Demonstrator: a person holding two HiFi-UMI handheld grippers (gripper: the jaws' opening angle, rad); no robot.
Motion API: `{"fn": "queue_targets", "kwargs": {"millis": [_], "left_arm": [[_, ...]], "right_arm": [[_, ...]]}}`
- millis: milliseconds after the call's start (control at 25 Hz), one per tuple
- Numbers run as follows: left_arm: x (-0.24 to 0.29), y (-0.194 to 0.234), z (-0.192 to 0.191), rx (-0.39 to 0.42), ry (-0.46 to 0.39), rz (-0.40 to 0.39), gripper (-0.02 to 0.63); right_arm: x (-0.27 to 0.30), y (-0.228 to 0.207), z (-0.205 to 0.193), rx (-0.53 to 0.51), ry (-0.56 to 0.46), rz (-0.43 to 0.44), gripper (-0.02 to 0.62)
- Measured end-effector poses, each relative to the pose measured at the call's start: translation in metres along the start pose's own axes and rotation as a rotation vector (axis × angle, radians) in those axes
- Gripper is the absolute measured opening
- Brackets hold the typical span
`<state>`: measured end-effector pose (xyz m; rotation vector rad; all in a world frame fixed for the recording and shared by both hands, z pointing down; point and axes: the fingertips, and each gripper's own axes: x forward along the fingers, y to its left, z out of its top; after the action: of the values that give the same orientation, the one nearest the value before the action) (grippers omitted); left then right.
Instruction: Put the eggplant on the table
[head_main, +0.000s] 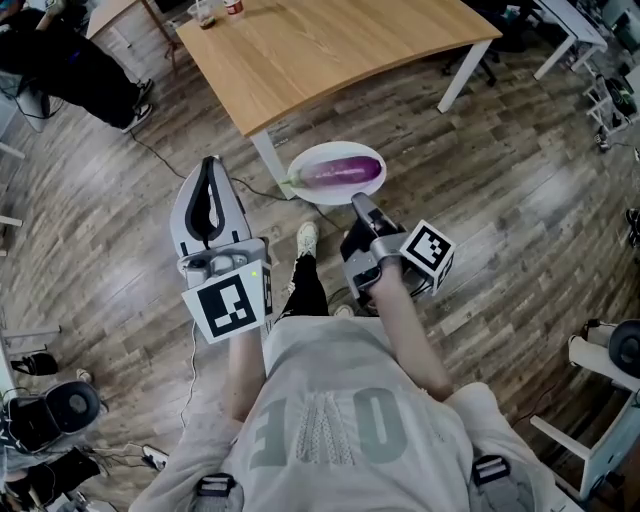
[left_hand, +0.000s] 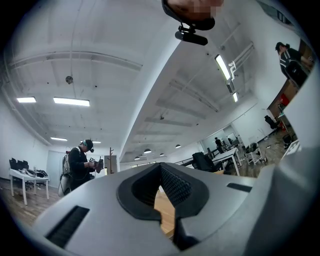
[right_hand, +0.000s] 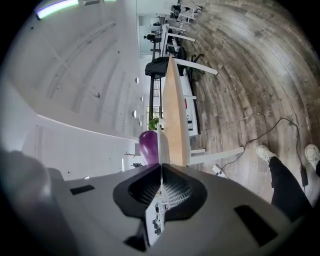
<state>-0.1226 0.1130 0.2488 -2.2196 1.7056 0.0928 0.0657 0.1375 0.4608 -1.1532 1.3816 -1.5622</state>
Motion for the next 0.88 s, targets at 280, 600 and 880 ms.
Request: {"fn": "queue_targets", "kwargs": {"millis": [280, 600, 880], "left_arm": [[0.082, 0.011, -0.024, -0.022, 0.009, -0.024, 0.008], [0.17, 0.041, -0.04, -0.038, -0.015, -0.038, 0.008], [0.25, 0.081, -0.059, -0.031, -0.028, -0.049, 0.008]], "right_arm": [[0.068, 0.024, 0.035, -0.027, -0.023, 0.006, 0.026], [0.149, 0.052, 0.061, -0.043, -0.054, 0.02, 0.026], [0.23, 0.078, 0.075, -0.067, -0.074, 0.027, 0.026]]}}
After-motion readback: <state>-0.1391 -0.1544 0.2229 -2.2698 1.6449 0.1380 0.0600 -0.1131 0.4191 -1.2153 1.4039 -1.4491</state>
